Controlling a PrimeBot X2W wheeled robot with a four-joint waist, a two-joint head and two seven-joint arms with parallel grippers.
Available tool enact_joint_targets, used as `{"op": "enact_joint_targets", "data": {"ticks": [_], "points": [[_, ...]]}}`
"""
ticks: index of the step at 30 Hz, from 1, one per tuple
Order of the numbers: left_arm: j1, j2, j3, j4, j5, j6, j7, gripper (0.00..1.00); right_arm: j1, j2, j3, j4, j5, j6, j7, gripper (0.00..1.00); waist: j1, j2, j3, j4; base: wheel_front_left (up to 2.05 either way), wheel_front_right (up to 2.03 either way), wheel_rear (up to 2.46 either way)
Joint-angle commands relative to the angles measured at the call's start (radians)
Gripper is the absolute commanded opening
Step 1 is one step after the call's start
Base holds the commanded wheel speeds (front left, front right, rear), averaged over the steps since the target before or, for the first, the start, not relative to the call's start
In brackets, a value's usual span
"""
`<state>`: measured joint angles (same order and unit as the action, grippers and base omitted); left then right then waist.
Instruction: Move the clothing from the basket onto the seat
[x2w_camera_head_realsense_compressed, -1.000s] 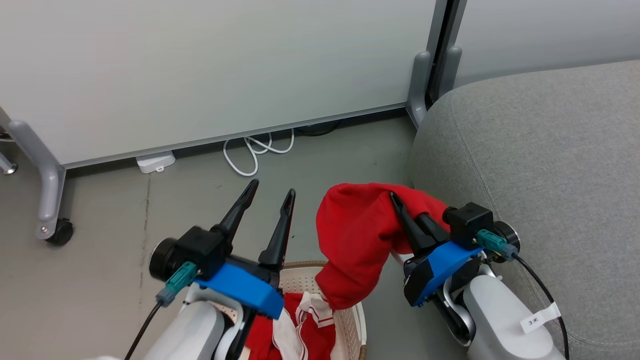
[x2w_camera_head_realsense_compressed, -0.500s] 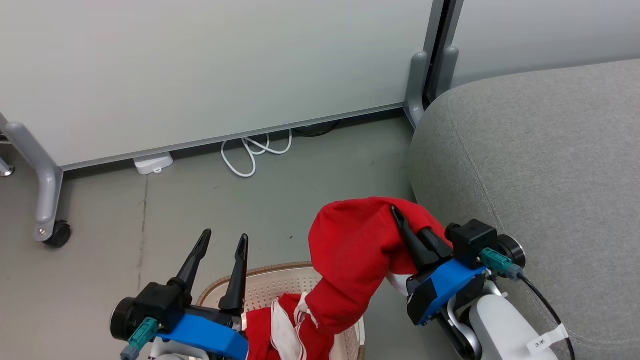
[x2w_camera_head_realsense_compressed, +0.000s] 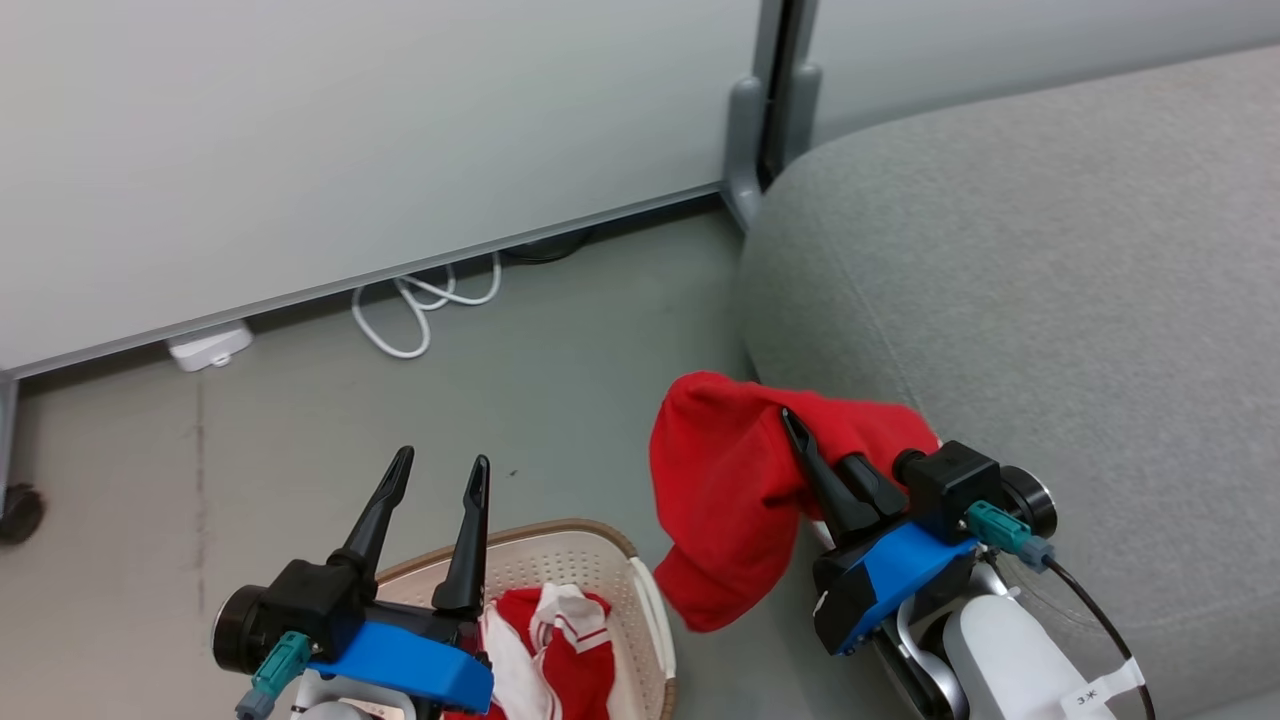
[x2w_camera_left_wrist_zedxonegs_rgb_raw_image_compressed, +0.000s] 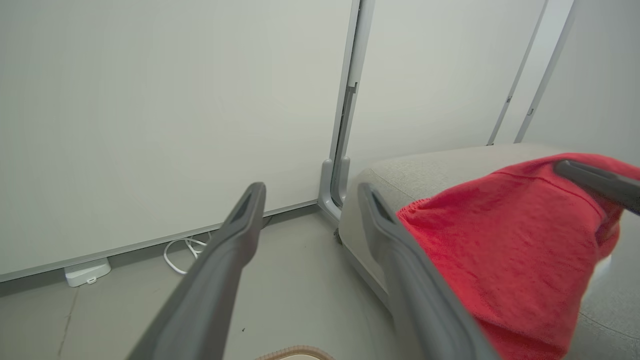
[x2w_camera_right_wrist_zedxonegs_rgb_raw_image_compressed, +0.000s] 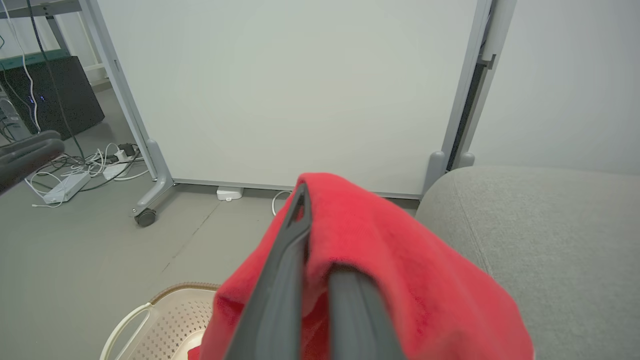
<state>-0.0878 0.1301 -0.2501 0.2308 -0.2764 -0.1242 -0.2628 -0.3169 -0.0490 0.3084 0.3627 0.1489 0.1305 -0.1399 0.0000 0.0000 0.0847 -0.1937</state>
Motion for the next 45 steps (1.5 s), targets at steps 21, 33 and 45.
{"op": "enact_joint_targets", "data": {"ticks": [21,33,45], "points": [[-0.043,0.04,-0.034,-0.021,0.02,-0.009,-0.003,1.0,0.058,-0.002,-0.018,-0.075,0.031,0.0,-0.013,0.0,0.0,0.0,0.066,-0.311,0.0,0.0,0.0],[-0.058,0.053,-0.051,-0.013,0.016,-0.009,-0.003,1.0,0.068,-0.002,-0.025,-0.08,0.048,0.0,-0.031,0.0,0.0,0.0,0.085,-0.362,0.0,0.0,0.0],[-0.079,0.085,-0.05,-0.032,0.027,-0.009,-0.003,1.0,-0.076,-0.001,-0.089,-0.047,0.067,0.0,-0.041,0.0,0.0,0.0,0.164,-0.349,0.0,0.0,0.0]]}}
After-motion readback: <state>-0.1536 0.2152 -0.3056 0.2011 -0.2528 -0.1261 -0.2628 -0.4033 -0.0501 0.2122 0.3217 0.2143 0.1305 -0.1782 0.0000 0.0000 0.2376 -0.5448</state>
